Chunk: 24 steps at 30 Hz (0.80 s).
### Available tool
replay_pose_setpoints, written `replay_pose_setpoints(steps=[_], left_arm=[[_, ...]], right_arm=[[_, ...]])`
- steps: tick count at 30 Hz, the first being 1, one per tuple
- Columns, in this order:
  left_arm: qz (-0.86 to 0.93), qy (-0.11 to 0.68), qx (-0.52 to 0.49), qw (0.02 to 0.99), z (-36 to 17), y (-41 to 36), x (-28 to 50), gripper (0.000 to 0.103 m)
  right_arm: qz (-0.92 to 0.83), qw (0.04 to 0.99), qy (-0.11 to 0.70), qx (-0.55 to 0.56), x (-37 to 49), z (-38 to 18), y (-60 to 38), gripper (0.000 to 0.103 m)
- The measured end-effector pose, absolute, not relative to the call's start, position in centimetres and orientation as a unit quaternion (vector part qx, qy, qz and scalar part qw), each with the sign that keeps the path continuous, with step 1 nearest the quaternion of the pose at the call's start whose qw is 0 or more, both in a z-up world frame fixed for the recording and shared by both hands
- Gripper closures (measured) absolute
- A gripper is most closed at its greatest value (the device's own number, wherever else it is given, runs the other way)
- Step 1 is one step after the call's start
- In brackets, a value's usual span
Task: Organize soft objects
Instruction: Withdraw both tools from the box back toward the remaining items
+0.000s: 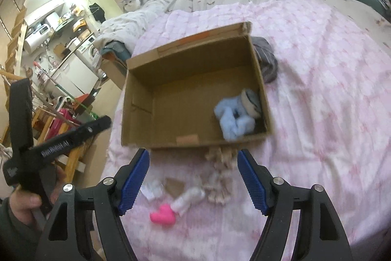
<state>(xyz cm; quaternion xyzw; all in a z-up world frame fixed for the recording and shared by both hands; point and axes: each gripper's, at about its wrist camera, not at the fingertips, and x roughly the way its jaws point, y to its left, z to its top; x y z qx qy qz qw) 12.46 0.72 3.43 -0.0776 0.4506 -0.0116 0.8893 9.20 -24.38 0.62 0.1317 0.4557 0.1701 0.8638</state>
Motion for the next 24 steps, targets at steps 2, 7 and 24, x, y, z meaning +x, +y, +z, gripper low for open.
replay_pose_setpoints(steps=[2, 7, 24], left_arm=[[0.0, 0.453, -0.079, 0.888, 3.4, 1.0, 11.3, 0.035], [0.012, 0.453, -0.073, 0.889, 3.8, 1.6, 9.4, 0.035], [-0.031, 0.498, -0.096, 0.861, -1.0, -0.1, 10.2, 0.035]], right_arm=[[0.167, 0.86, 0.462, 0.136, 8.2, -0.1, -24.8, 0.024], [0.165, 0.848, 0.468, 0.184, 8.2, -0.8, -26.3, 0.024], [0.146, 0.834, 0.502, 0.178, 8.6, -2.9, -25.6, 0.024]])
